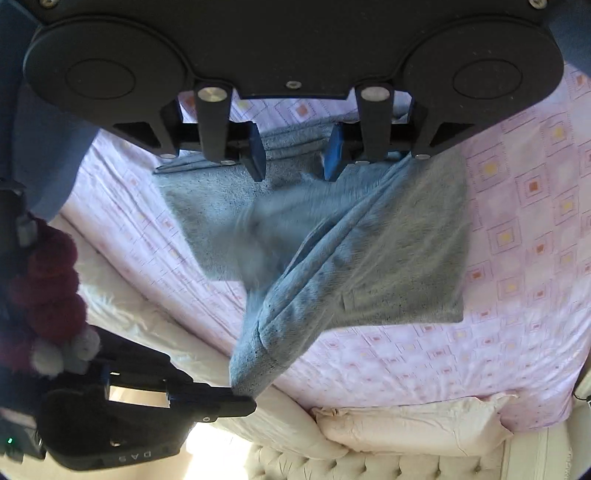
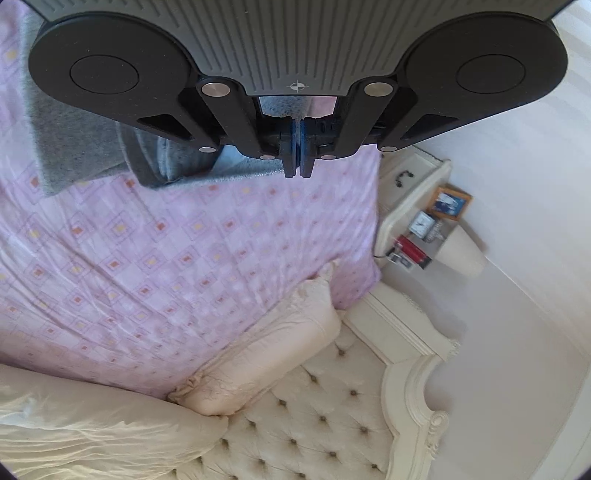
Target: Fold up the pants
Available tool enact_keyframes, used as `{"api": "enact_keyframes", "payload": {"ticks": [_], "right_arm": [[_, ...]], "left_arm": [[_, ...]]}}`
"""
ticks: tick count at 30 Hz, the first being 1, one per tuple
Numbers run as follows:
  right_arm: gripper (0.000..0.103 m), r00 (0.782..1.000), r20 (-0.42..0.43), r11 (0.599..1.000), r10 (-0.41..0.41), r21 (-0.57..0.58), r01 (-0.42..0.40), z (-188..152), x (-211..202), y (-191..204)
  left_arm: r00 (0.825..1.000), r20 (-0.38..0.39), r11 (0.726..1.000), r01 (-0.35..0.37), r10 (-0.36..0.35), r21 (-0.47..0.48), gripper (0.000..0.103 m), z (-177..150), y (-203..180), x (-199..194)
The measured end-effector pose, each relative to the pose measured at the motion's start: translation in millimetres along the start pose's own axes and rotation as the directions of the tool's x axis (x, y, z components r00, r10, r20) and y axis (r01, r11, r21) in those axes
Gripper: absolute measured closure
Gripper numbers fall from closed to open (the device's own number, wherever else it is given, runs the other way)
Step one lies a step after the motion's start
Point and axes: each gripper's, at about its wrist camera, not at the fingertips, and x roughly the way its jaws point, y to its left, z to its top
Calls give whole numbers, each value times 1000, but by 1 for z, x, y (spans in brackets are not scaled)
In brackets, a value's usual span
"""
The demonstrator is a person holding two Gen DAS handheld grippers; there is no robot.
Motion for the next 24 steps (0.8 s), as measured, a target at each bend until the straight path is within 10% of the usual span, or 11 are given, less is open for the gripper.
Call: {"api": "enact_keyframes", "payload": {"ticks": [5,7,9,19,24], "right_arm": [[93,993,-33,994,-110,11,111,0,6,-23],[61,981,-59,982,-187,-9,187,0,11,-35],[50,964,-74,967,-254,-11,254,-1,16,-45],[48,888,-303,924,-347,52,379,-26,65,-98],[40,922,-306,947,-238,136,290,-33,67,-98]], "left_arm": [[999,-42,1000,-7,7,-10,60,8,-9,30],[997,-62,999,-38,38,7,60,8,-12,41],[990,-101,996,-93,94,10,59,3,-10,51],[983,-167,987,-97,75,-127,60,-5,18,56],[985,-156,987,-94,73,-128,60,-6,18,55]]}}
